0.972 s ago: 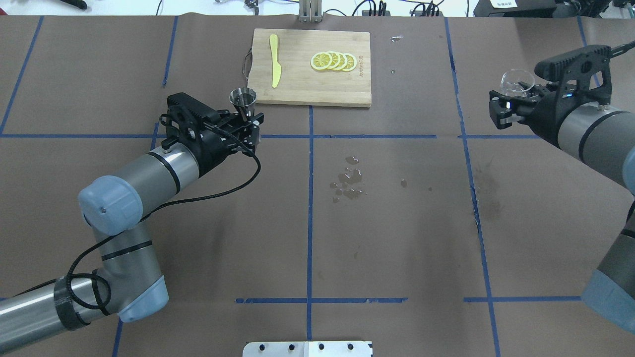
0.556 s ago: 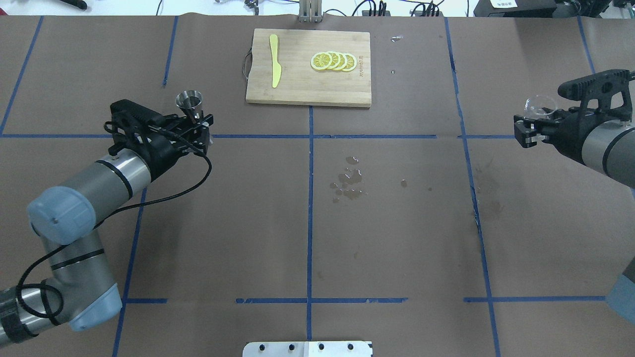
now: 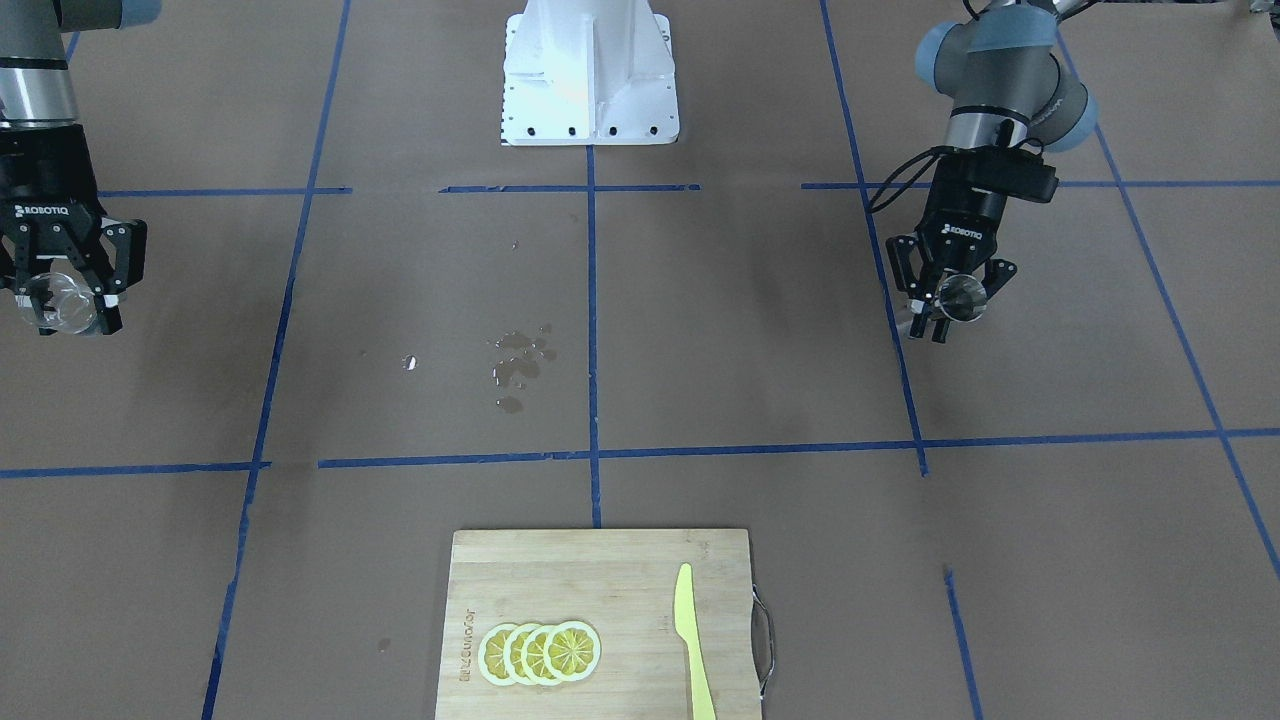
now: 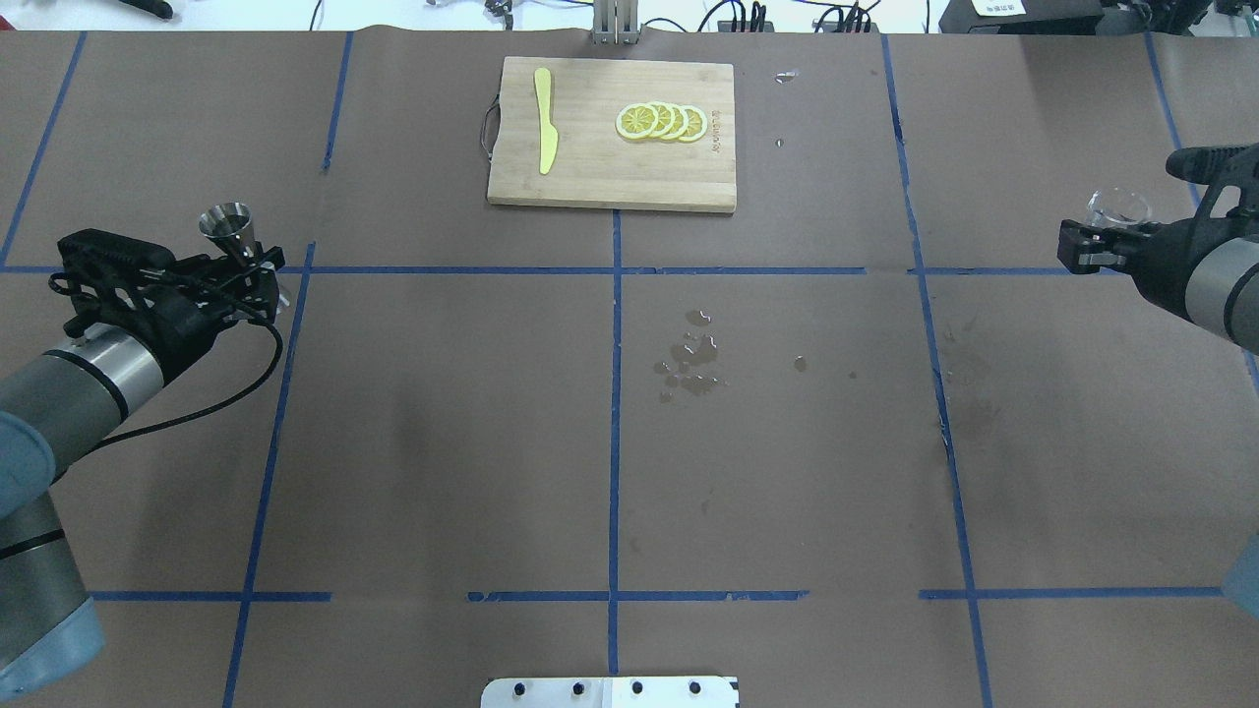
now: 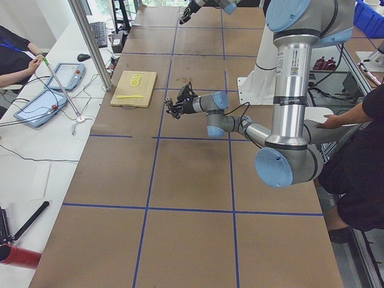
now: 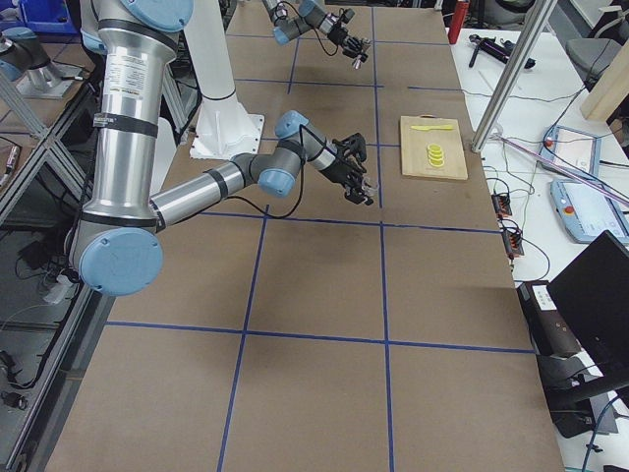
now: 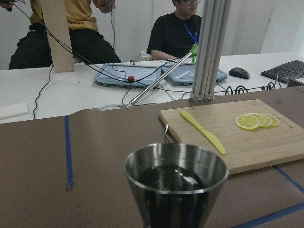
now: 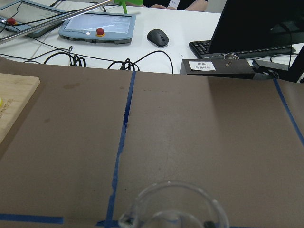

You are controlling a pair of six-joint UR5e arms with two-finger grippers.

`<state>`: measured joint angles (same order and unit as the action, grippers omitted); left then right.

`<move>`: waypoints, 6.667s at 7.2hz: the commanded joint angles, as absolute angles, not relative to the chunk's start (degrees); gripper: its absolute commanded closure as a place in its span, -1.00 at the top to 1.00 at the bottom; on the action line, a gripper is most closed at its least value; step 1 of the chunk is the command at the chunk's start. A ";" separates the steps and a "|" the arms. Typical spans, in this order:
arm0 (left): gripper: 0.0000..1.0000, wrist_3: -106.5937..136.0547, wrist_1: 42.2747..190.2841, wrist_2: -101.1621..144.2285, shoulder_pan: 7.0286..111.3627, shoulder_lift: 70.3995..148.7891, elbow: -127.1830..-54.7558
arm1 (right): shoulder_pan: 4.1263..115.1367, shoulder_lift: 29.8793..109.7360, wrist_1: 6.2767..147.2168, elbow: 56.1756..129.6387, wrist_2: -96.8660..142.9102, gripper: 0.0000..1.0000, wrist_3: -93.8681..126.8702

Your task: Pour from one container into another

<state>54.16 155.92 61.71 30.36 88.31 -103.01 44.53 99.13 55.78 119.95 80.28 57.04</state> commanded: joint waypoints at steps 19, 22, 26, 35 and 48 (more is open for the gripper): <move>-0.52 70.40 153.81 24.79 11.95 91.23 -86.84 | 29.10 102.57 51.24 119.09 63.20 -1.00 78.93; 0.02 70.05 153.98 25.14 12.04 91.06 -87.36 | 28.74 102.66 51.24 119.00 62.67 -1.00 78.93; 1.00 70.05 154.69 28.36 12.13 90.01 -89.89 | 26.91 102.66 51.33 118.92 59.96 -1.00 78.93; 1.00 67.68 153.20 52.45 11.95 75.70 -105.18 | 18.02 102.66 51.24 115.40 48.70 -1.00 83.14; 1.00 58.10 122.17 78.40 18.45 69.43 -136.14 | 6.59 98.53 48.25 100.29 35.16 -0.42 90.79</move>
